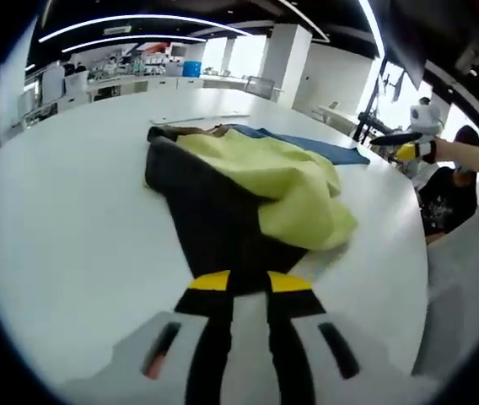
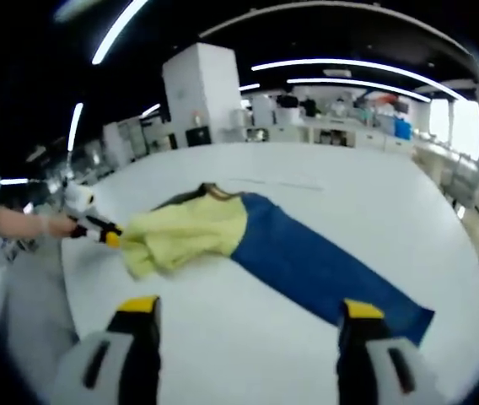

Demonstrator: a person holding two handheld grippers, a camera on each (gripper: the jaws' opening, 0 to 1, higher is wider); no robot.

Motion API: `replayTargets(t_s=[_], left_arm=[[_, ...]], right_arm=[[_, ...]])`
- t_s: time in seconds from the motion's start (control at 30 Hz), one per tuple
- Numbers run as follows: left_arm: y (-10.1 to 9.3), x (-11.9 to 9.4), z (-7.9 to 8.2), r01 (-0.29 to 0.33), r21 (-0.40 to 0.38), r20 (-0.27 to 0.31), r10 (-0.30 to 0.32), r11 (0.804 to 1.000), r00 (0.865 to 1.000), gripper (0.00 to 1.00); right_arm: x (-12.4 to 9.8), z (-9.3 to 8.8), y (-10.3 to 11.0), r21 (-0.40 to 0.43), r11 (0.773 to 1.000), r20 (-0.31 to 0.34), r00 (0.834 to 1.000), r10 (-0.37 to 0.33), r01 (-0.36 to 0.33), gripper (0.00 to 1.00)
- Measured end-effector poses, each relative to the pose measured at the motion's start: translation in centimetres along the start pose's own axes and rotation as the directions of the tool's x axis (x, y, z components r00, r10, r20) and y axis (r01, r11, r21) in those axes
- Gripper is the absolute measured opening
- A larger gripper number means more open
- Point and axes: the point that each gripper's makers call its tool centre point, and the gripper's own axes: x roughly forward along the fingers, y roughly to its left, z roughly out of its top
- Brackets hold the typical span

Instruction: Fold the garment on the visible template until the final outline fits inside the template.

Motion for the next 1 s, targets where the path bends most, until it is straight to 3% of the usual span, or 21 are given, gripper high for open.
replayTargets(t_s=[0.1, 0.23, 0.5, 1.0], left_arm=[[-0.1, 0.3, 0.0, 0.005, -0.011, 0.001, -0.005, 1.0, 1.0, 0.0], [0.2, 0.5, 0.2, -0.021, 0.006, 0.003, 0.021, 1.0, 1.0, 0.0], [1.3, -0.7, 1.5, -0.047, -0.04, 0.048, 0.049, 0.998, 0.998, 0.0], [0.7, -2.2, 10.6, -0.021, 0.022, 0.224, 0.015, 1.0, 0.974, 0.0]], right_arm=[[0.1, -0.1, -0.1, 0.007, 1.0, 0.0, 1.0, 0.002, -0.002, 0.84], [0.2, -0.3, 0.5, 0.008, 1.0, -0.008, 1.0, 0.013, -0.013, 0.82], [0.2, -0.8, 0.6, 0.02, 1.0, -0.008, 1.0, 0.012, -0.011, 0.81], [0.0, -1.0, 1.0, 0.031, 0.999, -0.003, 1.0, 0.019, -0.019, 0.8]])
